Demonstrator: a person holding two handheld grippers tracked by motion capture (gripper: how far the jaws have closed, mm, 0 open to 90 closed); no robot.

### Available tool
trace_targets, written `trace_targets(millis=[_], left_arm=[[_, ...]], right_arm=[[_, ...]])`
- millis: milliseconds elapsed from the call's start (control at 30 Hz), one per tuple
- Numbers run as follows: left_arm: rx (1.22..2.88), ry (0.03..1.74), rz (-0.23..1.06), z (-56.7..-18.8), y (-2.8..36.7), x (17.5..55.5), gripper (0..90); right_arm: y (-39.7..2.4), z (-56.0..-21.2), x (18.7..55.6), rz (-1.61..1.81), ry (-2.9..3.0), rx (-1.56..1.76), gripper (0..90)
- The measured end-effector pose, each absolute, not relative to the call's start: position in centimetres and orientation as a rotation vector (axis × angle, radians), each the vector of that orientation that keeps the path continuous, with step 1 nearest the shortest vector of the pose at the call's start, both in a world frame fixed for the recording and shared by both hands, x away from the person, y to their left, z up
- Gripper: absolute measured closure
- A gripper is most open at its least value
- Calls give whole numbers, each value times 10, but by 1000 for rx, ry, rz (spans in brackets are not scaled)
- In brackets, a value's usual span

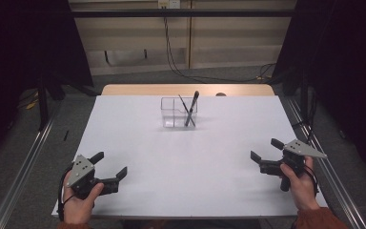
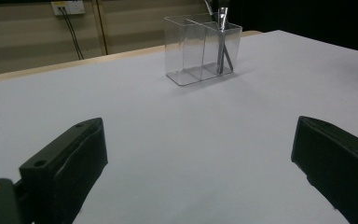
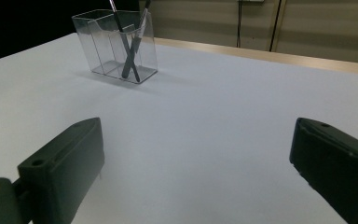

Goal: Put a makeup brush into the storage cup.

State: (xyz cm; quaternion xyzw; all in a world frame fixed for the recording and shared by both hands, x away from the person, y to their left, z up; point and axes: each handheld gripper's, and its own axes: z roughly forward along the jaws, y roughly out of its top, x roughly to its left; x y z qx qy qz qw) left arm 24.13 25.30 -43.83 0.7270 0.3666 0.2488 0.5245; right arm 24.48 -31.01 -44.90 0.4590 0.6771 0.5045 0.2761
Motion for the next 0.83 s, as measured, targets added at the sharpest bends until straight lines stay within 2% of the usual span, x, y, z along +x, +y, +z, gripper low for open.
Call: trace_targets(millis=[433,833], left_arm=[[1719,862,613,-436,257,236,26],[1726,864,610,-437,256,236,26]], right_arm=[[-315,-453,222,1357,1803,1215,24],[-315,-455,224,1368,1788,1225,22]])
